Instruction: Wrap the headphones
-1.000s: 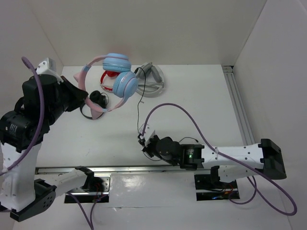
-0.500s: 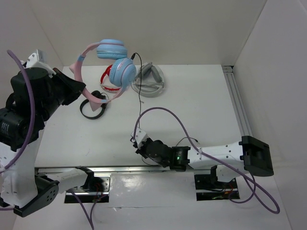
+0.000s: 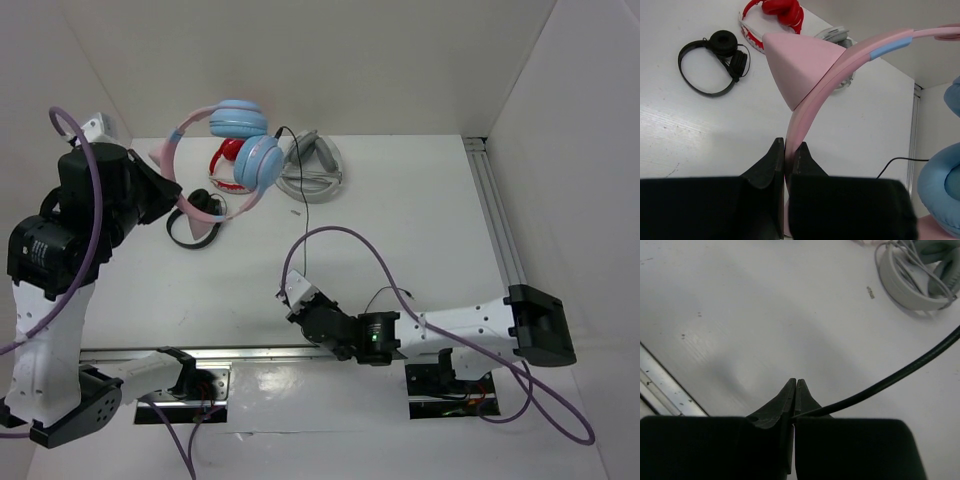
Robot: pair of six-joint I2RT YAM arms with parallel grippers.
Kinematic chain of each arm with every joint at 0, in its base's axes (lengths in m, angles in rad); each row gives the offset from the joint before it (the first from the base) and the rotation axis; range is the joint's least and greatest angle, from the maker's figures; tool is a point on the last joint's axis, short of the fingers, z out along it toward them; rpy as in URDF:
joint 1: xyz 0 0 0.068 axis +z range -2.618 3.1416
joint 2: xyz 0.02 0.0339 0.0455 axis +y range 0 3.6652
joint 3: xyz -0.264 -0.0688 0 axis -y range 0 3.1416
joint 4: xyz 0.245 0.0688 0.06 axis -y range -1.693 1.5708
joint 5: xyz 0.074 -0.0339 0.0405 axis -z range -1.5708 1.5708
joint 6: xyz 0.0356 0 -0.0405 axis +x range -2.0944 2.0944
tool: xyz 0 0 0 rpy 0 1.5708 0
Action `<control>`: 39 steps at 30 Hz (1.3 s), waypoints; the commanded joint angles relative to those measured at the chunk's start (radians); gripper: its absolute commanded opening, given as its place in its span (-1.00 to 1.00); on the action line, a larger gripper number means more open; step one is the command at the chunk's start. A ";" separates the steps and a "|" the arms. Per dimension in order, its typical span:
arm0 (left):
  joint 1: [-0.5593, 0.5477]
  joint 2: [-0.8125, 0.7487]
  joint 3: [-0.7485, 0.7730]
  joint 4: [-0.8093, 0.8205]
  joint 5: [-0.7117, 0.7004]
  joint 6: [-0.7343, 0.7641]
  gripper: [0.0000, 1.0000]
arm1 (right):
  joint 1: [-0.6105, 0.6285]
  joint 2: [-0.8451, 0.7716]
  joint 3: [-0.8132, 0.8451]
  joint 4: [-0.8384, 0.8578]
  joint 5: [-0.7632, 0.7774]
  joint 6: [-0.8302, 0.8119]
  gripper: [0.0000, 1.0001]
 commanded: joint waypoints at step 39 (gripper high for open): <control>-0.288 -0.293 -0.781 0.462 0.120 0.466 -1.00 | -0.011 0.083 1.127 -1.252 -0.476 -0.182 -1.00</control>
